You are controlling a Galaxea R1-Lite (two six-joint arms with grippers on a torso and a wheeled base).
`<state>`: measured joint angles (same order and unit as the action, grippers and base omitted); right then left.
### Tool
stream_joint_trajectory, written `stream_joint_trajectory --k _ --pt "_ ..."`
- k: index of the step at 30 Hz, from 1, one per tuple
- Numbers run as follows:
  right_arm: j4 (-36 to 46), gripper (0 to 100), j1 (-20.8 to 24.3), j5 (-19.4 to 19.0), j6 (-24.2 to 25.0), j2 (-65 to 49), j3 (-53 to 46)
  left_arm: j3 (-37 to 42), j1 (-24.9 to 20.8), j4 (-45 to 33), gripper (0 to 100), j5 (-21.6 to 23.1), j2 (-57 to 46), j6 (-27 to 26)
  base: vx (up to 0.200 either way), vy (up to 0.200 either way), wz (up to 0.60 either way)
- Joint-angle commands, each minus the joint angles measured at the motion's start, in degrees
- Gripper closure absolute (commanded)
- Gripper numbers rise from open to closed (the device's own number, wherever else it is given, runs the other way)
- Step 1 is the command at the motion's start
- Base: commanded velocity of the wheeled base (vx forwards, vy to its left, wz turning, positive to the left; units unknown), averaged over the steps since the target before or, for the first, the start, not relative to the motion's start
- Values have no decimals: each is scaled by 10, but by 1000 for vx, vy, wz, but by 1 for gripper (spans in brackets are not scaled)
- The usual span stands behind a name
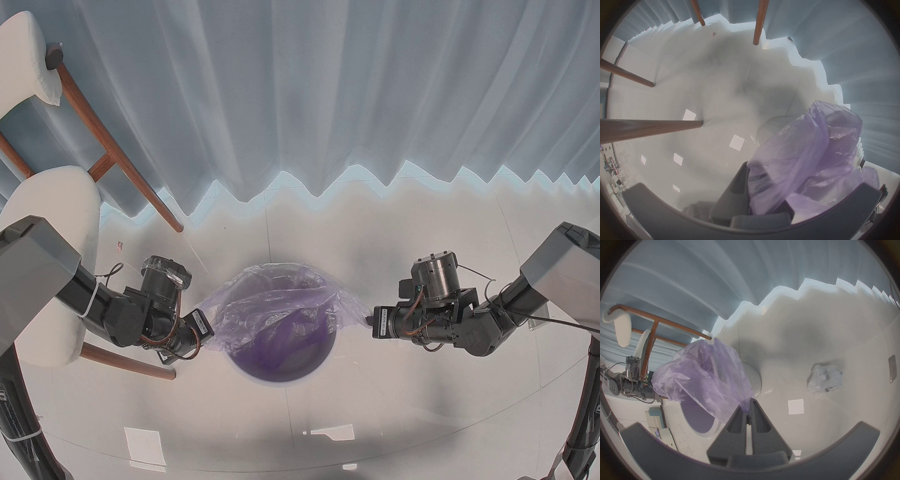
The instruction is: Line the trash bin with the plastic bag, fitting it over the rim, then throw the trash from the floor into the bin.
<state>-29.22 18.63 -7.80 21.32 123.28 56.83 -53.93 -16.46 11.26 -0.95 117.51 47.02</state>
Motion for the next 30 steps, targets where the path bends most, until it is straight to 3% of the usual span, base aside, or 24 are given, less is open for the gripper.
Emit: stream_joint_trajectory --k 1,13,30 --pt "-62 100 1 1 -2 -4 -70 58 4 53 100 1 -7 -28 0 0 0" --pt "-183 100 0 3 -2 -4 -152 142 6 168 100 -1 -6 -102 0 0 0" --pt "-320 100 -3 6 -8 27 -224 204 8 286 100 -5 -5 -107 0 0 0"
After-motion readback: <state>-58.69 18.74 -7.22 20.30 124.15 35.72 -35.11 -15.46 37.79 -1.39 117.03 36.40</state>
